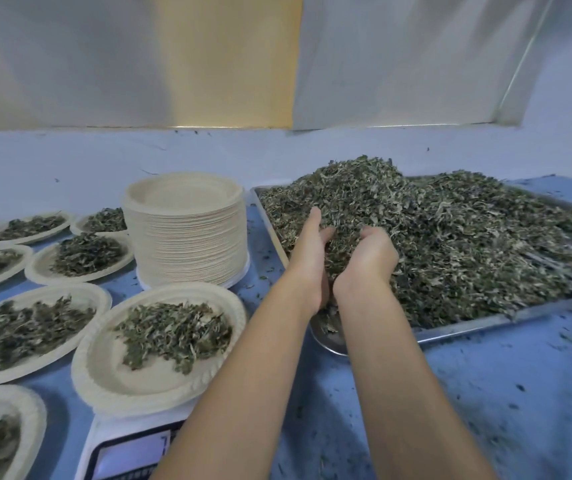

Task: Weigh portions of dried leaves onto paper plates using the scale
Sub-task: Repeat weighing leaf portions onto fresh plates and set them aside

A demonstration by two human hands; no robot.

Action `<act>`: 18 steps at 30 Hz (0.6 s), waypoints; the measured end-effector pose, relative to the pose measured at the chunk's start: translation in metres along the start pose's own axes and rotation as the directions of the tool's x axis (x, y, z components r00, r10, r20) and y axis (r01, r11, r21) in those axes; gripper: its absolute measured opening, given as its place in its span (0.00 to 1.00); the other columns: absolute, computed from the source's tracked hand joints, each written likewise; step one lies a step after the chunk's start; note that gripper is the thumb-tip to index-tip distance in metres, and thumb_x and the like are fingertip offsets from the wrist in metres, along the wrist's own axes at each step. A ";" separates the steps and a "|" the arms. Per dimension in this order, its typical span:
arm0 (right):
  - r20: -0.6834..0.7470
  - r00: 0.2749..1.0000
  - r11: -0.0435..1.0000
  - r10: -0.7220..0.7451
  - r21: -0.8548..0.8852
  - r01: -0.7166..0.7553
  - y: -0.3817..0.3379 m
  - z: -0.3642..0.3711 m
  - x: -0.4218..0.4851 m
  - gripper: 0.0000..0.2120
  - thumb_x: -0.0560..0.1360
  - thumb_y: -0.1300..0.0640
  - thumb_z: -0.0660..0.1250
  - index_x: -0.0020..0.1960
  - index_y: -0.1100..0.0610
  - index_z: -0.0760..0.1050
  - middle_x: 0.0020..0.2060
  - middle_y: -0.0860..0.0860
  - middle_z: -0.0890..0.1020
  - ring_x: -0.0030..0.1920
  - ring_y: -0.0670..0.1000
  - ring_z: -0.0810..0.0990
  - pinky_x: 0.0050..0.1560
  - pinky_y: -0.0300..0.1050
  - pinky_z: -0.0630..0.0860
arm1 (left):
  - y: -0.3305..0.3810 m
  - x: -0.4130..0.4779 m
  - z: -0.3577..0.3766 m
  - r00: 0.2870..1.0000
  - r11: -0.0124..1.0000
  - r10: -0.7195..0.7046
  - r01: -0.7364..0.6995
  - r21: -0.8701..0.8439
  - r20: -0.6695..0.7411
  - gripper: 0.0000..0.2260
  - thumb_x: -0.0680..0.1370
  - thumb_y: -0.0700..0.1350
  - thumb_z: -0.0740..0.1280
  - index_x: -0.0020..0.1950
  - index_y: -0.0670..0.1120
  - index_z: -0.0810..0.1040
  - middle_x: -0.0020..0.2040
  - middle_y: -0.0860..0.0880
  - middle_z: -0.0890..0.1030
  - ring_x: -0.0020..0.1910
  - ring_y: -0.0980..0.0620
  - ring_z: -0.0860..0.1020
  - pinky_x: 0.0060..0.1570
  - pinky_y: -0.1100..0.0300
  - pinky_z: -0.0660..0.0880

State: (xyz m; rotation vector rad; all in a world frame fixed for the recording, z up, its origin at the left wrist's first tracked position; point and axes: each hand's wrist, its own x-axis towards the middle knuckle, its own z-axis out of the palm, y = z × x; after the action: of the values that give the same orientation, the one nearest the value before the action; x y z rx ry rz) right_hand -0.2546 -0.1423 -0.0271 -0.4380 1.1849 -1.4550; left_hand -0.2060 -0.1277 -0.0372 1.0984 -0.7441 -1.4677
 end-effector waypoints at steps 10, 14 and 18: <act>0.159 0.987 0.967 -0.034 0.253 -0.008 0.012 0.005 -0.016 0.24 0.76 0.76 0.51 0.65 0.61 0.74 0.63 0.56 0.76 0.53 0.50 0.80 0.49 0.38 0.79 | 0.008 -0.013 -0.014 0.987 0.989 0.121 -0.129 -0.077 -0.104 0.22 0.82 0.53 0.56 0.71 0.41 0.69 0.69 0.47 0.72 0.60 0.52 0.75 0.63 0.56 0.70; 0.210 0.977 0.984 -0.016 0.178 -0.022 0.015 0.008 -0.026 0.23 0.73 0.74 0.56 0.60 0.56 0.78 0.43 0.50 0.80 0.40 0.41 0.78 0.35 0.31 0.76 | 0.014 -0.027 -0.022 0.964 0.974 0.204 -0.218 -0.065 -0.169 0.19 0.82 0.49 0.56 0.70 0.43 0.69 0.70 0.47 0.71 0.60 0.53 0.75 0.61 0.58 0.70; 0.373 0.928 0.965 0.017 0.238 -0.114 0.023 0.017 -0.039 0.18 0.76 0.73 0.55 0.61 0.63 0.76 0.57 0.57 0.79 0.49 0.50 0.80 0.51 0.37 0.77 | 0.024 -0.043 -0.038 0.943 0.947 0.273 -0.299 -0.118 -0.191 0.17 0.83 0.44 0.54 0.69 0.38 0.69 0.69 0.42 0.72 0.68 0.49 0.71 0.65 0.58 0.67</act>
State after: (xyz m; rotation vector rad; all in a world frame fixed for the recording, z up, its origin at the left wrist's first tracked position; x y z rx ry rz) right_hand -0.2179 -0.1105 -0.0252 -0.4628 0.6941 -1.3709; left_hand -0.1633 -0.0867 -0.0195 0.9470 -0.6340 -1.1448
